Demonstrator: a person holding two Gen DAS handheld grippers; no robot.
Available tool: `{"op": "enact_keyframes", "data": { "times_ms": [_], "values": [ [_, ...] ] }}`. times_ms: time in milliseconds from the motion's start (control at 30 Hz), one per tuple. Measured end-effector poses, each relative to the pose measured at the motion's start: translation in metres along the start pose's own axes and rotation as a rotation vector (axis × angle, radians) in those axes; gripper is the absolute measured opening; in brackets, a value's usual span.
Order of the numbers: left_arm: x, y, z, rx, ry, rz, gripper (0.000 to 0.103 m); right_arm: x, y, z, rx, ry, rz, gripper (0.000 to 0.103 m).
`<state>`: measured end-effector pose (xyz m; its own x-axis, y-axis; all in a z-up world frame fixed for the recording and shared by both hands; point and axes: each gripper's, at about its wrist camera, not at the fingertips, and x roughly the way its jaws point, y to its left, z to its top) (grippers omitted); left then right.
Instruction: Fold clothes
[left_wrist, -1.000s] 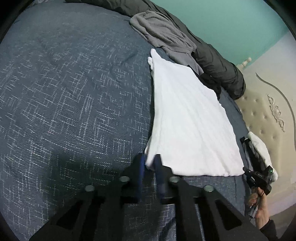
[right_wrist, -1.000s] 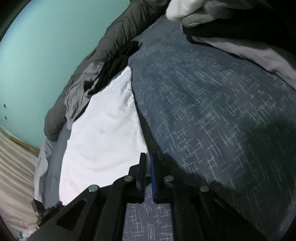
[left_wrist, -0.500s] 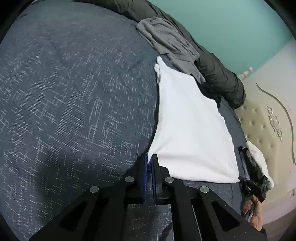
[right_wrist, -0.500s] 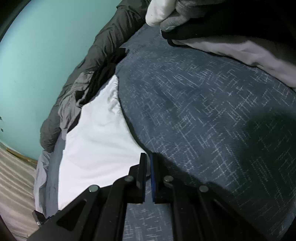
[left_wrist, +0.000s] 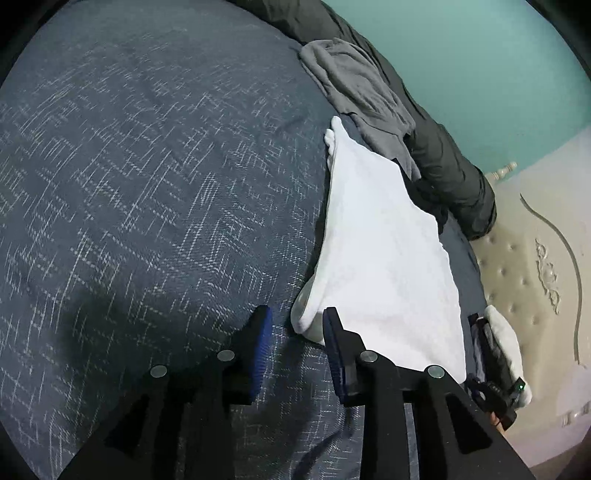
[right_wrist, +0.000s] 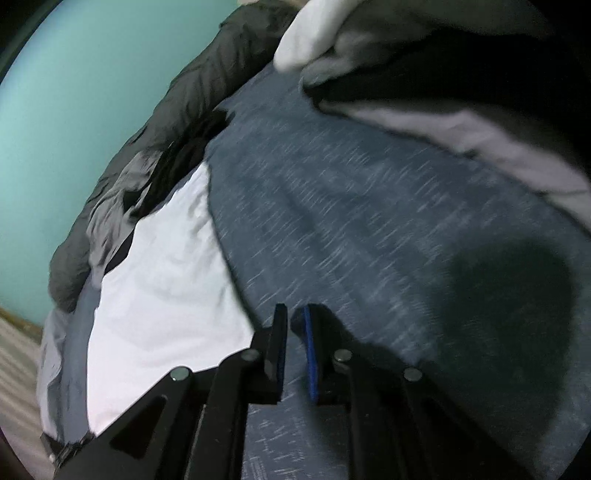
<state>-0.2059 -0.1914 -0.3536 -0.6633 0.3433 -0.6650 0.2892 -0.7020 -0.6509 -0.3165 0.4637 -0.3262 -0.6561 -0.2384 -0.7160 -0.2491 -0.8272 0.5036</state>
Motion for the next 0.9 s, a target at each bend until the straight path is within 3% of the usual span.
{"op": "enact_keyframes", "data": {
  "times_ms": [133,233,600,800,900],
  "values": [
    [0.001,0.000,-0.007,-0.052,0.011,-0.030,0.050,-0.014,0.013,0.000,-0.034,-0.070,0.011,0.014],
    [0.005,-0.005,-0.009,-0.043,0.004,-0.019,0.052,-0.014,0.032,-0.009,-0.075,-0.072,0.091,0.015],
    [0.013,-0.014,-0.008,-0.001,-0.044,-0.006,0.051,0.024,0.141,-0.078,-0.294,0.182,0.384,0.016],
    [0.015,-0.015,-0.007,0.013,-0.042,-0.013,0.048,0.040,0.176,-0.110,-0.371,0.297,0.418,0.016],
    [0.017,-0.016,-0.007,0.014,-0.033,-0.025,0.034,0.048,0.188,-0.122,-0.401,0.336,0.410,0.016]
  ]
}}
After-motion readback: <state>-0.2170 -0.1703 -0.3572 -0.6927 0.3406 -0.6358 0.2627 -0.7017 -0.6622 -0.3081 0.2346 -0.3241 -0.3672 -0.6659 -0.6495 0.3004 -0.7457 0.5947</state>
